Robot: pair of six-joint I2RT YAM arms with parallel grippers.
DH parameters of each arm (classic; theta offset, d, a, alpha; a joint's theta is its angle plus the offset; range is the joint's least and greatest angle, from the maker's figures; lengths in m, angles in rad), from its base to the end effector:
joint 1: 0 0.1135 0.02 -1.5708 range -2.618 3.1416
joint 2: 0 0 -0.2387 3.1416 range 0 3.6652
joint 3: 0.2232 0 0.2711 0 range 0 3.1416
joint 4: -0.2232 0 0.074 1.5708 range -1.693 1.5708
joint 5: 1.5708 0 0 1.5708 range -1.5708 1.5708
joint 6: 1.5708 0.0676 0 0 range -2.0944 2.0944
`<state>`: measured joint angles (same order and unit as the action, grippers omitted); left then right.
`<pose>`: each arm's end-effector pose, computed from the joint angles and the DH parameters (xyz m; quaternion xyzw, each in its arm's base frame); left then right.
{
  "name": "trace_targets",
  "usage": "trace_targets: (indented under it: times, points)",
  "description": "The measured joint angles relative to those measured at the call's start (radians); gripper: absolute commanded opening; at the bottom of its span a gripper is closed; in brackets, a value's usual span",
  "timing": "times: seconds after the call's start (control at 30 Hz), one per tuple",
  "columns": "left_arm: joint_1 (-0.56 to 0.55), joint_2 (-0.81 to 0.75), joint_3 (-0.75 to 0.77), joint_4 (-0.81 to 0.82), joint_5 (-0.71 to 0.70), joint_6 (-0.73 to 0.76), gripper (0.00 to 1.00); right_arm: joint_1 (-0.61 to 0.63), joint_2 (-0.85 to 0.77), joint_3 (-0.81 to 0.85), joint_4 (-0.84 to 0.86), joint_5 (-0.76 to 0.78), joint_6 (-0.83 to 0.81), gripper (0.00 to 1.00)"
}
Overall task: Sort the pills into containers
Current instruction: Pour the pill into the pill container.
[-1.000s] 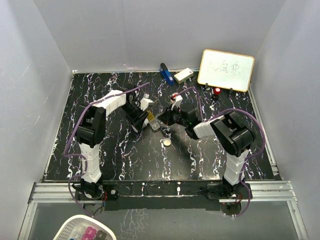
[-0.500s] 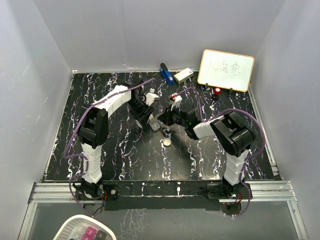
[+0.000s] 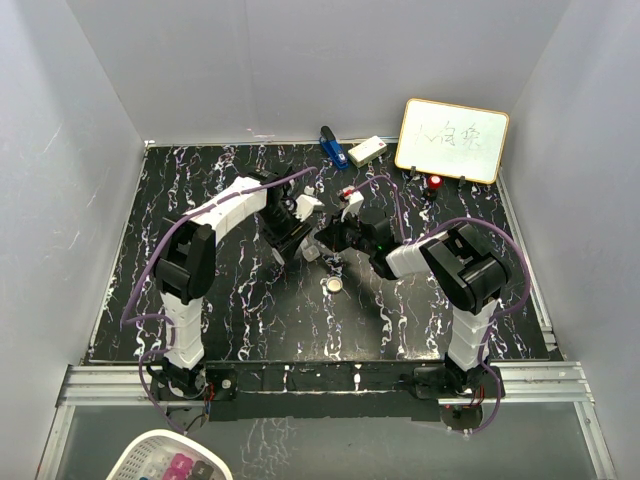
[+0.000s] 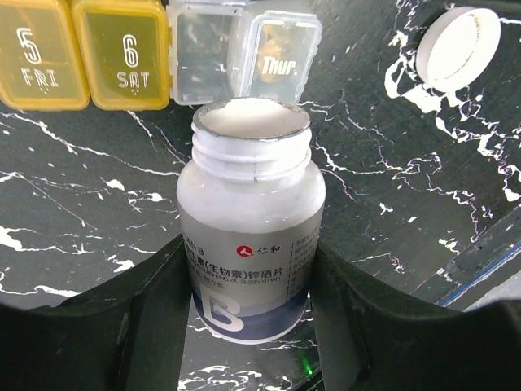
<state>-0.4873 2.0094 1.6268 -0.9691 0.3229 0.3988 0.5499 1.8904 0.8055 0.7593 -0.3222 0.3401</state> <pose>0.3602 -0.2152 0.1518 0.4365 0.8788 -0.1644 0.1007 0.3319 0.2285 0.0902 -0.1770 0.7876 0.3654 0.4635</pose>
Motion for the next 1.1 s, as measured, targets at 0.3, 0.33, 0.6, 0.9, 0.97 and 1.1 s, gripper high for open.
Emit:
trace_targets:
  times: [0.3, 0.33, 0.6, 0.9, 0.97, 1.1]
  points:
    - [0.0, 0.0, -0.009, -0.004, -0.014, -0.017, 0.0, 0.015, -0.018, 0.0, -0.008, 0.013, -0.029, 0.0]
    - [0.0, 0.0, -0.01, -0.004, -0.014, -0.017, 0.0, 0.018, -0.021, 0.0, -0.009, 0.016, -0.034, 0.0]
    - [0.0, 0.0, -0.037, 0.005, -0.013, -0.018, 0.0, 0.043, -0.035, 0.0, -0.039, 0.042, -0.072, 0.0]
    - [0.0, 0.002, -0.056, 0.014, -0.027, -0.033, 0.0, 0.057, -0.035, 0.0, -0.052, 0.061, -0.09, 0.0]
    - [0.0, 0.009, -0.054, 0.01, -0.031, -0.043, 0.0, 0.058, -0.037, 0.0, -0.053, 0.063, -0.097, 0.0]
    - [0.0, 0.032, -0.04, -0.01, -0.036, -0.063, 0.0, 0.06, -0.047, 0.0, -0.053, 0.07, -0.106, 0.0]
